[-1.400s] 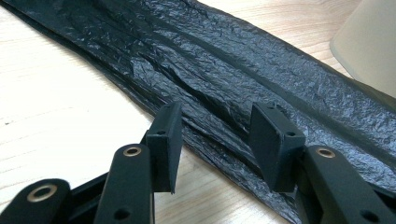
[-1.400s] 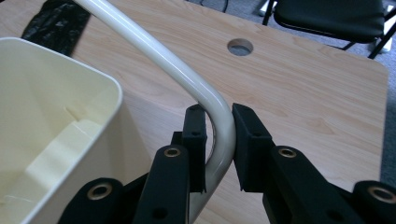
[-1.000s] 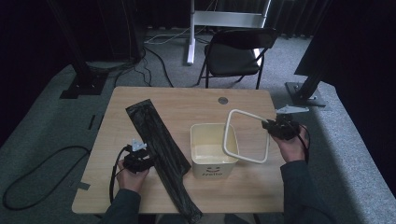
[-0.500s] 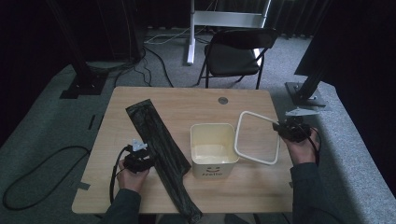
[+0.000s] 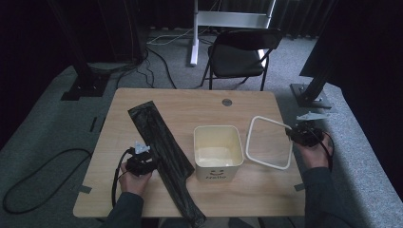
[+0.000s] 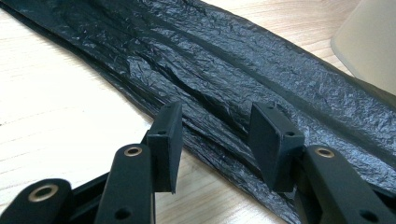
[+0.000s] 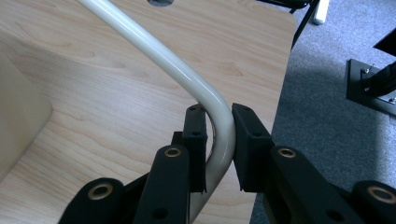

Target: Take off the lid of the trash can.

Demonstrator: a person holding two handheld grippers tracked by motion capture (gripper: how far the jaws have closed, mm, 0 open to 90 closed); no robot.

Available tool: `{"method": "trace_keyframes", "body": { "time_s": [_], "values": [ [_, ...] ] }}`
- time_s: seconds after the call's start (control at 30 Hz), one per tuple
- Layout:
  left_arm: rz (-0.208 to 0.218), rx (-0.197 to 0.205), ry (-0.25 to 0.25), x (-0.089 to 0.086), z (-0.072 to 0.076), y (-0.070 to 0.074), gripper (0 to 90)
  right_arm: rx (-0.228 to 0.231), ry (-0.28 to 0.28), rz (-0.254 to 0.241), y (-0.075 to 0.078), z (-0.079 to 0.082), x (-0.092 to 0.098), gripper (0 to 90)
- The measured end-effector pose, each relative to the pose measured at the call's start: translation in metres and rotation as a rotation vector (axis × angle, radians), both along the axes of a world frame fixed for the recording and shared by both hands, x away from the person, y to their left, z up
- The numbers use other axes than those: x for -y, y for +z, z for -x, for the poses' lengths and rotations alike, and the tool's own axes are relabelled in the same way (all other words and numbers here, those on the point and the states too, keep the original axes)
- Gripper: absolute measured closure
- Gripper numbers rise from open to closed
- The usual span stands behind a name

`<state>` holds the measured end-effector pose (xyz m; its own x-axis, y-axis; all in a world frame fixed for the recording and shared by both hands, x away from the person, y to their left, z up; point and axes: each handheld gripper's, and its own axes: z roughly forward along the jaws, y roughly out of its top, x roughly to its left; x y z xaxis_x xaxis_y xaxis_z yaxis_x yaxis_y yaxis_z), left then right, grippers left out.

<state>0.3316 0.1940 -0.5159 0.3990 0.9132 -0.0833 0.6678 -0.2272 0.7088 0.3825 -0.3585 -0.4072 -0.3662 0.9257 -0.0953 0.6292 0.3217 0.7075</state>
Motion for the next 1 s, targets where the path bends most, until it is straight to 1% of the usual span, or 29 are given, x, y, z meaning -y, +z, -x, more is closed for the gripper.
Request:
{"method": "trace_keyframes", "body": {
  "time_s": [0.27,0.3,0.87,1.0],
  "values": [
    [-0.001,0.005,-0.001,0.000,0.000,0.001,55.5,-0.017,0.006,0.014,-0.007,-0.003,-0.009,76.8],
    [-0.001,0.005,-0.001,-0.001,0.000,0.001,55.5,-0.020,0.006,0.028,-0.008,-0.005,-0.011,76.8],
    [0.000,0.009,-0.002,0.000,0.000,0.001,55.4,-0.040,-0.014,0.032,-0.013,-0.011,-0.014,77.0],
    [0.000,0.011,-0.001,0.000,0.000,0.001,55.4,-0.045,-0.009,0.035,-0.014,-0.013,-0.015,77.0]
  ]
}}
